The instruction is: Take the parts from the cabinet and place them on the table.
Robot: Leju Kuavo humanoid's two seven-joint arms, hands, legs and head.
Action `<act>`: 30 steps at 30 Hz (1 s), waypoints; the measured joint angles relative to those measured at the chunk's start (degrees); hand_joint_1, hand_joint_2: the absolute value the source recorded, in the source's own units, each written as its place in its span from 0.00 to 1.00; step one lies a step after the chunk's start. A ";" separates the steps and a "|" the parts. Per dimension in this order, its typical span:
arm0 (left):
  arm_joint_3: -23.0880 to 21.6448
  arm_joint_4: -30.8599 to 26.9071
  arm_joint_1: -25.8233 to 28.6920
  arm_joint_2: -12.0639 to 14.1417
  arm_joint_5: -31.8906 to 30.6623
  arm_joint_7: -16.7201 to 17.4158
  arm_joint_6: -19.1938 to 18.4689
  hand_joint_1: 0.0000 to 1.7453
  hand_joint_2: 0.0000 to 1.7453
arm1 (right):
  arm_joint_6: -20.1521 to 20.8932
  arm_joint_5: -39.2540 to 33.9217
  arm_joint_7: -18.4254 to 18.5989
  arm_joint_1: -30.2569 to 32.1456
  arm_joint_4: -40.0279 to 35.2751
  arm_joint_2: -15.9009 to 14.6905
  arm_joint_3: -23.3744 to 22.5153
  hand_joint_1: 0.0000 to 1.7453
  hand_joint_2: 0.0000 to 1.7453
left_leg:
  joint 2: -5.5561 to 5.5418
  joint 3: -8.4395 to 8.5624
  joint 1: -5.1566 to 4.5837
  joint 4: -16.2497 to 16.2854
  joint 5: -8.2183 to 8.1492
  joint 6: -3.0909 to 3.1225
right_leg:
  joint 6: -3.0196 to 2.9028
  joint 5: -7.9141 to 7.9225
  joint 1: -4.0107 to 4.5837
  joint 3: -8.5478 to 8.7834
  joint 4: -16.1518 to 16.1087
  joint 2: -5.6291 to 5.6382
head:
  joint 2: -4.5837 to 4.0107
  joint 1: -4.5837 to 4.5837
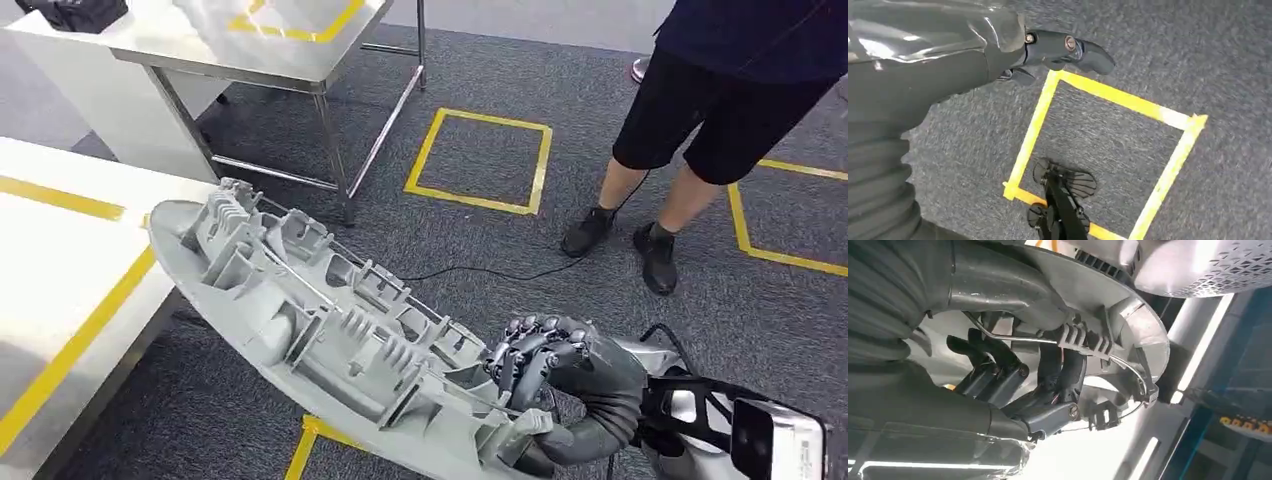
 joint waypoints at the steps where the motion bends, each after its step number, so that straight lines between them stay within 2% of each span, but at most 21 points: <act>1: -0.05 -0.02 -0.19 0.05 0.00 0.15 0.09 0.00 1.00 | 0.00 0.00 0.00 0.03 0.02 -0.02 0.02 1.00 1.00 | 1.41 -2.23 0.13 4.42 -2.22 -0.12 | -0.17 -0.11 0.26 0.03 0.00 -0.60 | 0.00 0.07; 3: -0.15 -0.02 -0.30 0.05 -0.02 0.24 0.17 0.00 1.00 | 0.00 0.00 0.00 0.28 0.17 -0.02 0.04 1.00 1.00 | 2.20 -6.59 0.18 12.66 -5.24 -0.26 | -0.46 -0.34 0.63 0.04 0.01 -2.16 | 0.00 0.04; 4: -0.18 0.00 -0.23 -0.04 -0.02 0.33 0.20 0.00 1.00 | 0.00 0.00 0.00 0.39 0.24 -0.02 0.09 1.00 1.00 | 2.29 -7.20 0.18 13.56 -4.90 -0.22 | -0.55 -0.43 0.75 0.07 0.02 -2.89 | 0.00 0.05; 5: -0.18 0.02 -0.16 -0.06 -0.04 0.35 0.26 0.00 1.00 | 0.00 0.00 0.00 0.40 0.33 -0.02 0.11 1.00 1.00 | 2.36 -6.28 0.17 11.54 -3.39 -0.10 | -0.62 -0.53 0.88 0.15 0.02 -3.57 | 0.00 0.05; 6: -0.18 0.02 -0.15 -0.06 -0.04 0.37 0.33 0.00 1.00 | 0.00 0.00 0.00 0.39 0.33 -0.02 0.11 1.00 1.00 | 2.64 -3.97 0.10 7.09 -1.03 0.11 | -0.52 -0.68 0.97 0.30 0.02 -4.23 | 0.00 0.02; 7: -0.18 0.02 -0.15 -0.02 -0.04 0.37 0.41 0.00 1.00 | 0.00 0.00 0.00 0.38 0.33 0.00 0.11 1.00 1.00 | 3.66 -0.94 -0.10 1.73 1.29 0.53 | -0.52 -0.85 1.15 0.53 0.02 -4.90 | 0.00 0.02; 8: -0.18 0.02 -0.19 0.02 -0.02 0.37 0.63 0.00 1.00 | 0.00 0.04 0.00 0.38 0.33 0.00 0.11 1.00 1.00 | 6.26 1.95 -0.56 -3.08 2.80 1.26 | -0.47 -0.96 1.24 0.82 0.01 -5.41 | 0.00 0.00; 9: -0.15 0.07 -0.40 0.11 0.00 0.39 0.70 0.00 1.00 | 0.02 0.18 0.02 0.38 0.33 0.00 0.13 1.00 1.00 | 7.38 2.11 -0.85 -3.73 2.18 1.47 | -0.10 -1.19 1.65 1.00 -0.01 -5.99 | 0.00 0.27; 13: 0.04 0.07 -0.54 0.11 0.20 0.35 1.27 0.00 1.00 | 0.13 0.33 0.02 0.11 0.31 0.17 0.20 1.00 1.00 | 4.62 2.27 -1.31 -5.07 2.59 2.68 | 0.98 -1.45 1.43 1.90 -0.75 -8.42 | 0.00 0.14; 15: 0.11 0.09 -0.56 0.00 0.44 0.28 1.42 0.00 1.00 | 0.13 0.42 0.02 -0.01 0.33 0.15 0.17 1.00 1.00 | 3.29 4.19 -0.36 -6.56 3.56 3.02 | 0.89 -3.14 1.02 0.61 2.27 -2.86 | 0.00 0.40; 16: 0.11 0.13 -0.88 0.02 0.44 0.28 1.57 0.00 1.00 | 0.15 0.31 -0.07 0.02 0.35 0.15 0.17 1.00 1.00 | 2.61 4.10 -0.33 -6.57 3.71 3.20 | 0.59 -4.98 0.97 -1.41 6.62 -1.28 | 0.00 0.55; 18: 0.04 0.35 -1.25 -0.11 0.55 0.15 1.81 0.00 1.00 | 0.20 0.48 0.02 0.42 0.50 -0.06 0.17 1.00 1.00 | 0.60 4.01 -0.31 -6.52 3.67 3.19 | 0.57 -7.84 0.76 -6.19 15.52 -0.45 | 0.00 0.79; 19: 0.02 0.48 -1.29 -0.15 0.55 0.15 1.86 0.00 1.00 | 0.28 0.50 0.02 0.40 0.50 -0.07 0.20 1.00 1.00 | -0.35 4.01 -0.30 -6.45 3.65 3.15 | 0.90 -7.83 0.72 -7.33 17.11 -0.38 | 0.00 0.79; 20: 0.11 0.63 -1.28 -0.17 0.55 0.13 1.88 0.00 1.00 | 0.33 0.50 0.02 0.33 0.50 -0.07 0.22 1.00 1.00 | -1.31 4.12 -0.23 -6.41 3.56 3.03 | 1.50 -6.65 0.58 -6.96 15.65 -0.36 | 0.00 0.79; 22: 0.24 0.85 -1.29 -0.22 0.52 0.11 1.95 0.00 1.00 | 0.55 0.50 0.02 0.22 0.50 -0.09 0.22 1.00 1.00 | -3.34 4.30 0.00 -6.06 3.26 2.58 | 2.94 -1.90 0.15 -2.70 5.81 0.35 | 0.00 0.81; 23: 0.24 0.92 -1.30 -0.22 0.52 0.11 1.95 0.00 1.00 | 0.61 0.50 0.02 0.14 0.50 -0.09 0.22 1.00 1.00 | -4.18 4.23 0.06 -5.69 2.97 2.17 | 3.50 0.18 -0.33 -0.42 0.55 2.60 | 0.00 0.88; 24: 0.37 0.96 -1.28 -0.20 0.48 0.11 2.03 0.00 1.00 | 0.83 0.48 0.02 0.08 0.61 -0.11 0.24 1.00 1.00 | -4.80 3.87 -0.20 -5.36 2.69 1.71 | 2.72 -0.11 0.13 -0.15 0.10 3.88 | 0.00 0.98; 25: 0.54 0.96 -1.28 -0.17 0.46 0.11 2.12 0.00 1.00 | 0.87 0.44 -0.02 0.04 0.59 -0.07 0.28 1.00 1.00 | -5.36 3.51 -0.17 -4.95 2.57 1.51 | 1.91 0.09 -0.09 0.12 -0.30 3.30 | 0.00 0.88; 27: 0.90 1.09 -0.99 -0.20 0.44 0.11 2.32 0.00 1.00 | 0.90 0.37 -0.09 -0.05 0.74 -0.15 0.37 1.00 1.00 | -6.09 3.15 0.16 -5.22 2.71 1.23 | 1.17 -0.04 0.54 0.08 -0.11 2.36 | 0.00 0.94; 28: 1.09 1.14 -0.98 -0.20 0.44 0.11 2.34 0.00 1.00 | 0.92 0.26 -0.15 -0.19 0.81 -0.15 0.48 1.00 1.00 | -6.54 3.07 0.25 -5.06 2.52 0.99 | 0.85 -0.05 0.21 0.25 -0.22 1.74 | 0.00 0.96; 30: 1.33 1.18 -0.97 -0.22 0.55 0.11 2.38 0.00 1.00 | 0.94 0.11 -0.26 -0.27 0.81 -0.15 0.68 1.00 1.00 | -0.02 1.86 -0.21 -2.18 0.99 0.35 | -0.04 -0.33 0.28 0.72 -0.40 0.59 | 0.00 0.40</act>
